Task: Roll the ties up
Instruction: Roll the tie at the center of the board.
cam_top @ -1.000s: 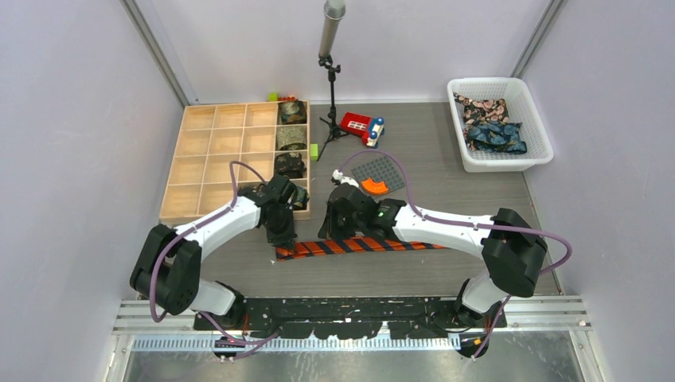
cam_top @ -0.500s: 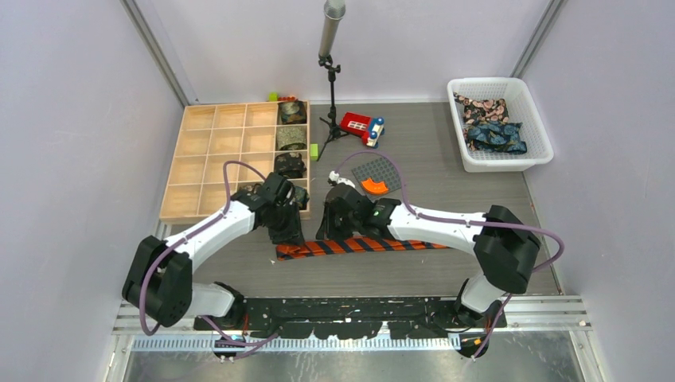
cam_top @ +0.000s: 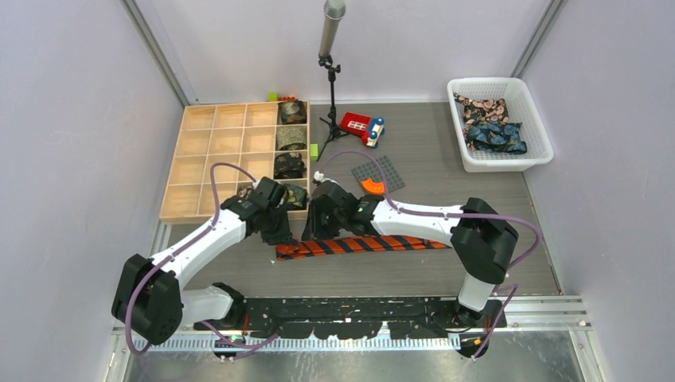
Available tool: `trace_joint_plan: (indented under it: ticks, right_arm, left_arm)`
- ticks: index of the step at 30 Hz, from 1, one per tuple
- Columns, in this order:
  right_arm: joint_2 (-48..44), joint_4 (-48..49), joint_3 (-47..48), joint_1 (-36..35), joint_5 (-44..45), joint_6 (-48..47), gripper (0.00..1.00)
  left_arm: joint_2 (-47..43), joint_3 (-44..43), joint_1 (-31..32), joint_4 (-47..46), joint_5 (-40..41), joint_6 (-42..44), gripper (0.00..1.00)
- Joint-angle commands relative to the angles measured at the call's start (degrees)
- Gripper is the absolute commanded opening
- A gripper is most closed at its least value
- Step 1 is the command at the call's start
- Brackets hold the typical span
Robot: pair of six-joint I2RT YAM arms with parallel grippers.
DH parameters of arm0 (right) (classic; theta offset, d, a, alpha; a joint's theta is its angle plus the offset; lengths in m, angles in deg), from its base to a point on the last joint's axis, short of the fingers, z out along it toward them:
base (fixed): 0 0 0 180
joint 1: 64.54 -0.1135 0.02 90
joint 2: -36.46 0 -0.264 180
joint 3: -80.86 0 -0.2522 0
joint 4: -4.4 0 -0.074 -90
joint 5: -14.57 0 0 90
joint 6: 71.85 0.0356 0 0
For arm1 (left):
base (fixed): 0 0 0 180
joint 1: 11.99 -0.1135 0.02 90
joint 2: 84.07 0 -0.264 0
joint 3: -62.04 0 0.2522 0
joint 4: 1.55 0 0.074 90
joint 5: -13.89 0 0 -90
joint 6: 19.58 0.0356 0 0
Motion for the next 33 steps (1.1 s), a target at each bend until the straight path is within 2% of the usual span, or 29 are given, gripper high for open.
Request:
trace_joint_plan:
  ticks: [1,7,11,15,20,25,33]
  right_arm:
    - [2.1,2.3,3.3,-0.5,-3.0,-1.0,0.25]
    - [5.9,1.4,6.4,-0.7,-5.0,-1.8,0.35]
    - [9.2,0.6,8.9,-0.7,-6.0,-2.4,0.37]
    - [11.7,0.2,10.4,-0.8,-6.1,-2.6,0.37]
    - [13.4,0.3,10.7,-0.7,-5.7,-2.6,0.32]
    - [14.3,0.6,10.0,-0.7,-4.9,-2.3,0.21]
    - [14.9,0.9,8.2,-0.7,-2.7,-2.2,0.17]
  left_arm:
    - [-3.2,-0.2,-0.2,2.6,4.5,-0.9,0.17]
    - [-7.3,0.0,-0.3,6.3,9.3,-2.2,0.18]
    - [-8.5,1.3,-0.7,7.6,12.2,-3.1,0.25]
    - [-8.2,2.0,-1.4,6.8,11.9,-2.6,0.26]
    - [-6.5,2.3,-1.6,4.7,10.9,-0.9,0.26]
    - [-3.9,3.1,-1.6,2.6,10.6,0.0,0.23]
    - [0.8,3.9,-1.6,-0.2,10.6,0.9,0.16]
